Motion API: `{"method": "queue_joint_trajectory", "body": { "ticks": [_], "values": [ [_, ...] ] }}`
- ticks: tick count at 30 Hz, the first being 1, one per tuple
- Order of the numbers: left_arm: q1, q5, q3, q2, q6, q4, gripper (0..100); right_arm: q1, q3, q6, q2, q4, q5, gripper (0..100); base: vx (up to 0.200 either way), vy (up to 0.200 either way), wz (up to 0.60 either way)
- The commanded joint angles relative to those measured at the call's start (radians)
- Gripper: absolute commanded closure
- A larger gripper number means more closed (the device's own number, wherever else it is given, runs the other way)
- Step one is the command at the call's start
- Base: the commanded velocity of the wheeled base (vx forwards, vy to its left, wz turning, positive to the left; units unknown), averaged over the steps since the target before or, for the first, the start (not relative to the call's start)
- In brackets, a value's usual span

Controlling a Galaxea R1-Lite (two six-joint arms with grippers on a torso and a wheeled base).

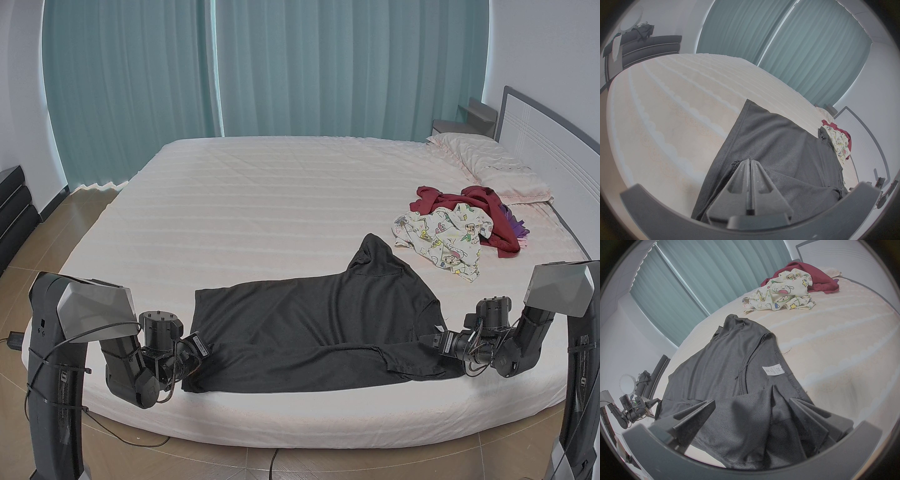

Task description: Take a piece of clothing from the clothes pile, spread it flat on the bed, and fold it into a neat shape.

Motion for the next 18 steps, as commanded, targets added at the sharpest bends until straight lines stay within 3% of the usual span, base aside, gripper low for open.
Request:
{"method": "queue_joint_trajectory", "body": {
  "ticks": [1,2,3,18],
  "values": [
    [0.0,0.0,0.001,-0.003,0.0,0.0,100,0.003,-0.006,0.0,0.015,0.005,0.001,0,0.0,0.0,0.0],
    [0.0,0.0,0.001,-0.003,0.0,0.0,100,0.003,-0.006,0.0,0.015,0.005,0.001,0,0.0,0.0,0.0],
    [0.0,0.0,-0.001,-0.003,0.0,0.0,100,0.0,-0.012,0.0,0.018,0.019,0.001,100,0.0,0.0,0.0],
    [0.017,0.0,-0.011,0.006,-0.002,0.0,100,-0.046,-0.018,0.012,-0.031,-0.01,0.006,100,0.0,0.0,0.0]
  ]
}}
